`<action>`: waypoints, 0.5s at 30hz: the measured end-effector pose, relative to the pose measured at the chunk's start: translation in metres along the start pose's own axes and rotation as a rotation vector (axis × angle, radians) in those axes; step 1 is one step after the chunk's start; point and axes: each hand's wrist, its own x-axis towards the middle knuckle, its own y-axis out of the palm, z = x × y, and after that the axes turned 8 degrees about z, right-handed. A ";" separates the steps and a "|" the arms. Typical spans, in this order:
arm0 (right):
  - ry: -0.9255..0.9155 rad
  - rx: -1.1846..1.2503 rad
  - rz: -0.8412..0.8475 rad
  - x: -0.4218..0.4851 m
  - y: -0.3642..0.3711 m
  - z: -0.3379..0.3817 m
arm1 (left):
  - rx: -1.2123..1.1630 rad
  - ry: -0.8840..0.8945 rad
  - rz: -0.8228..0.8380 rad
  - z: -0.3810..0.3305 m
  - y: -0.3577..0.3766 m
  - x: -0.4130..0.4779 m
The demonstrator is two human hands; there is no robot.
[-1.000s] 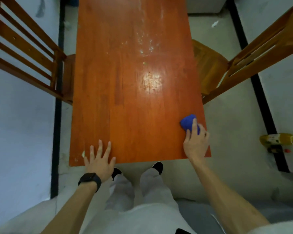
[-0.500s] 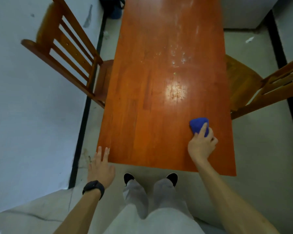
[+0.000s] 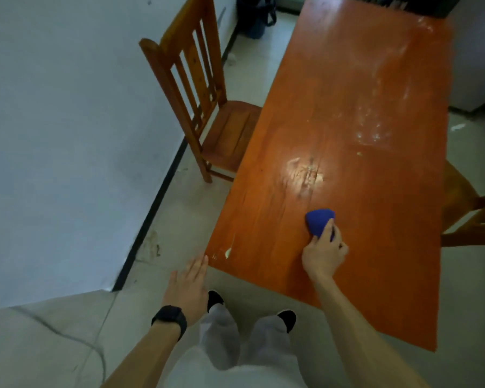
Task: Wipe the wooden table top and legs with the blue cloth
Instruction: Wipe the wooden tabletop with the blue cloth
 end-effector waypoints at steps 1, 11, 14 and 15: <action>-0.087 -0.028 0.048 -0.020 0.009 0.014 | 0.011 0.013 0.020 0.005 0.003 0.001; -0.200 -0.067 0.112 0.029 0.013 0.075 | -0.019 0.138 0.079 0.029 0.002 0.010; -0.204 -0.114 0.118 -0.013 0.037 0.088 | -0.092 0.146 0.096 0.031 0.007 0.012; -0.389 -0.116 0.181 -0.040 0.051 0.092 | -0.152 0.157 0.092 0.031 0.007 0.011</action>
